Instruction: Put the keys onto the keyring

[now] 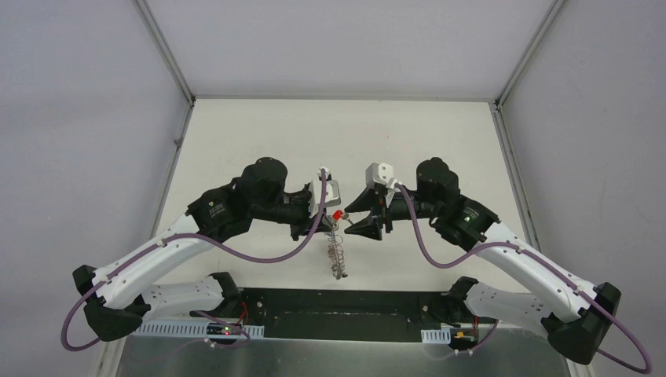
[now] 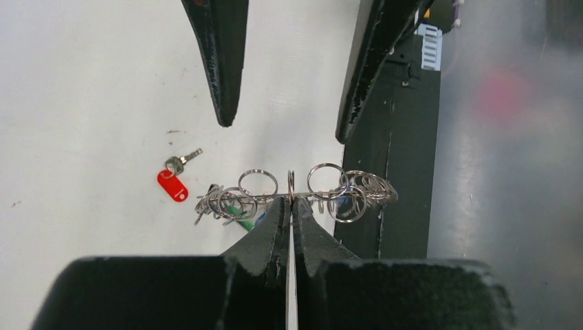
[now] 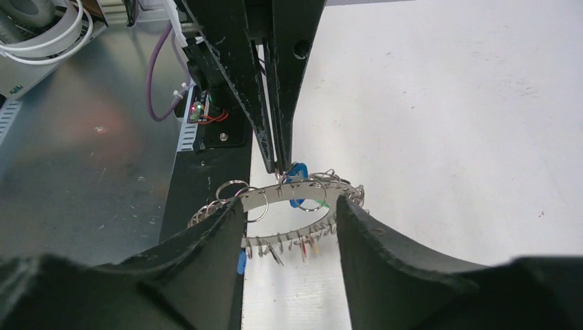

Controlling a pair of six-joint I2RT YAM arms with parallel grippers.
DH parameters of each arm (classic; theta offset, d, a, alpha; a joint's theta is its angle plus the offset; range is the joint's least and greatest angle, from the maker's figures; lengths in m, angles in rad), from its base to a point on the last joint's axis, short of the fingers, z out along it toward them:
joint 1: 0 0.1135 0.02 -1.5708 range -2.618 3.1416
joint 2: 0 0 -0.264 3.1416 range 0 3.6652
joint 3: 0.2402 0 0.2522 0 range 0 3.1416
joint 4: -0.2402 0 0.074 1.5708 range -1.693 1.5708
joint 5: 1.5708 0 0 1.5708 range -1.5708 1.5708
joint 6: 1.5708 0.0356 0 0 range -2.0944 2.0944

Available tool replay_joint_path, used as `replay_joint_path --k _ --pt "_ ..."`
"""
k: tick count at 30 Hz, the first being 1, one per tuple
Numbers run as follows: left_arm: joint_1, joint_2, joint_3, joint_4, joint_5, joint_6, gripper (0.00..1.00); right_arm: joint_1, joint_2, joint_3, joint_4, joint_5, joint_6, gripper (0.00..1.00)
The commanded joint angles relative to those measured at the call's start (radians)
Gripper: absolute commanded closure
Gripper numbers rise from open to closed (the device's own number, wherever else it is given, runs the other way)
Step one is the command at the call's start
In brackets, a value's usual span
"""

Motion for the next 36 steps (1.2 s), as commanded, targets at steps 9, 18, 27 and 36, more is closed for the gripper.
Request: replay_joint_path --k 9,18,27,36 --pt "0.01 0.173 0.35 -0.434 -0.053 0.146 1.0 0.0 0.04 -0.13 0.428 0.017 0.244 0.64" --pt "0.01 0.191 0.377 -0.445 -0.063 0.17 1.0 0.008 0.118 -0.149 0.576 -0.073 0.328 0.68" --pt "0.009 0.18 0.373 -0.423 -0.074 0.184 1.0 0.019 0.169 -0.163 0.642 -0.141 0.362 0.66" --pt "0.01 0.164 0.349 -0.386 -0.054 0.169 1.0 0.031 0.208 -0.155 0.676 -0.164 0.382 0.74"
